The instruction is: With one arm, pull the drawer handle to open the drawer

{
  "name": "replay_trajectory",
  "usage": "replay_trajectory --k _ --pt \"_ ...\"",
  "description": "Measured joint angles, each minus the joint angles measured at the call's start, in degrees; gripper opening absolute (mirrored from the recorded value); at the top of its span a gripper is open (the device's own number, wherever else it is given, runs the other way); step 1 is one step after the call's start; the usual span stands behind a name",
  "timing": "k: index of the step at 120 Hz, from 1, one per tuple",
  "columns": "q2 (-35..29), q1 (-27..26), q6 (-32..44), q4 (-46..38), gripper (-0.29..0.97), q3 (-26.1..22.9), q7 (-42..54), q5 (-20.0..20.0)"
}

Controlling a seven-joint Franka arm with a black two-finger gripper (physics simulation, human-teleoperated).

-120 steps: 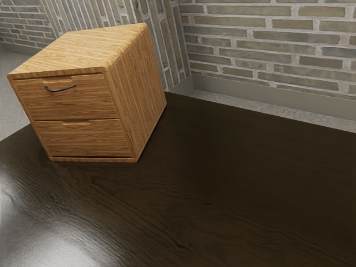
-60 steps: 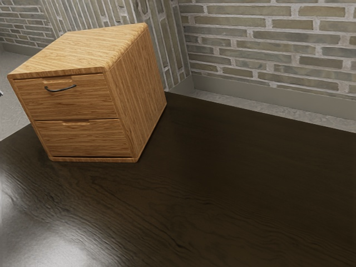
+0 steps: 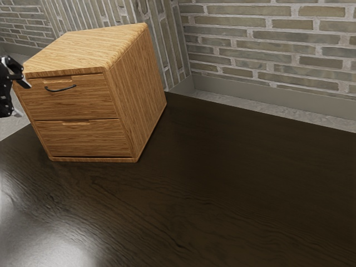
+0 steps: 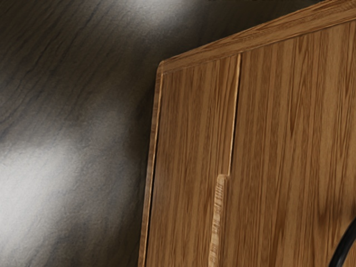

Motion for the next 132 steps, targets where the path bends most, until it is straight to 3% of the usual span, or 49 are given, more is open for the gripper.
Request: replay_trajectory --k 16,54,132 --pt "-2.0 0.0 5.5 -5.2 0.66 0.5 -0.1 0.9" --pt "1.3 0.3 11.3 -5.4 0.65 1.4 -0.1 1.2" --pt "2.4 0.3 15.4 -4.1 0.65 1.4 -0.2 0.9"
